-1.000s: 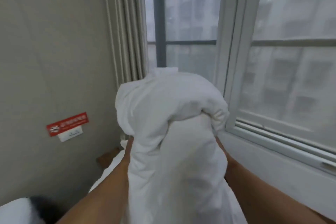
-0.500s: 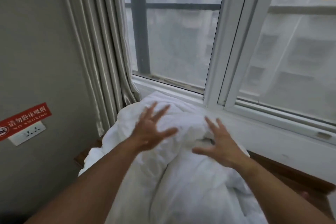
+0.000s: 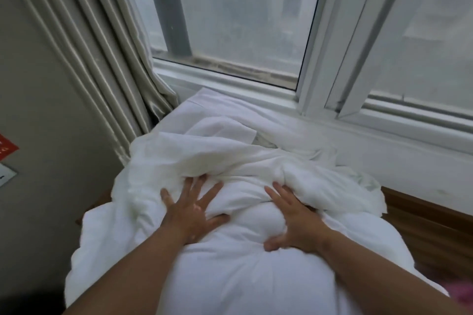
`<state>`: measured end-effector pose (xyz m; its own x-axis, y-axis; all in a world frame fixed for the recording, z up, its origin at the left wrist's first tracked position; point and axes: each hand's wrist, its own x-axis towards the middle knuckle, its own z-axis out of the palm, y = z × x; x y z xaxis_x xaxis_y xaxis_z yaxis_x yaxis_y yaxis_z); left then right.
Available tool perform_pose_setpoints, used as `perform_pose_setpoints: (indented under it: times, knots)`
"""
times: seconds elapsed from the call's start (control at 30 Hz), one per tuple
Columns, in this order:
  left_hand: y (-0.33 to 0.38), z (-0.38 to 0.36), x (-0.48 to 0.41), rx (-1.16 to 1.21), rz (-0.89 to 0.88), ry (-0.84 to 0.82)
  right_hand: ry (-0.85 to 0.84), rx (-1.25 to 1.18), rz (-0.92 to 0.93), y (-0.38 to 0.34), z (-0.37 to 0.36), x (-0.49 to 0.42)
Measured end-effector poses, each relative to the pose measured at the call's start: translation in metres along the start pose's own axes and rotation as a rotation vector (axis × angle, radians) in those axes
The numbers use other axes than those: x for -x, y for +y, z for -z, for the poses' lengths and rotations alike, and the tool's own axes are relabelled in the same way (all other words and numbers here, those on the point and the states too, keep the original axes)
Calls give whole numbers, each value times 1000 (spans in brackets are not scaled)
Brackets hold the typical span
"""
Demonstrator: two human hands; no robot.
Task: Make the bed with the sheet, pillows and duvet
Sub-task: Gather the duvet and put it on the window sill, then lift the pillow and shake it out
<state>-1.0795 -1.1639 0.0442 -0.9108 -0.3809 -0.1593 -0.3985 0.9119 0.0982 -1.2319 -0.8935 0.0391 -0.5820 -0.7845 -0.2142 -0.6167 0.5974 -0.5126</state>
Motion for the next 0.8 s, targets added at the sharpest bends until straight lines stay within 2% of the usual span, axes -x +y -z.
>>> perform_pose_setpoints:
  times: [0.17, 0.3, 0.4, 0.5, 0.6, 0.63, 0.7, 0.8]
  knots:
    - [-7, -66, -56, -29, -62, 65, 4, -27, 2, 41, -24, -57]
    - [-7, -62, -69, 98, 26, -18, -20, -12, 15, 39, -14, -71]
    - [0, -32, -49, 166, 24, -19, 7, 21, -6, 13, 3, -52]
    - [-11, -1, -2, 190, -36, 23, -15, 196, -74, -24, 23, -27]
    - [-40, 2, 78, 327, -5, 207, -2, 341, -174, -91, 29, -10]
    - [-51, -4, 111, 367, 46, 235, 52, 335, -131, -122, 21, -5]
    - [-76, -24, 181, 433, 219, 182, 118, 271, 74, -196, -10, 6]
    - [-114, -67, 292, 477, 547, 73, -20, 197, 393, -299, -81, 25]
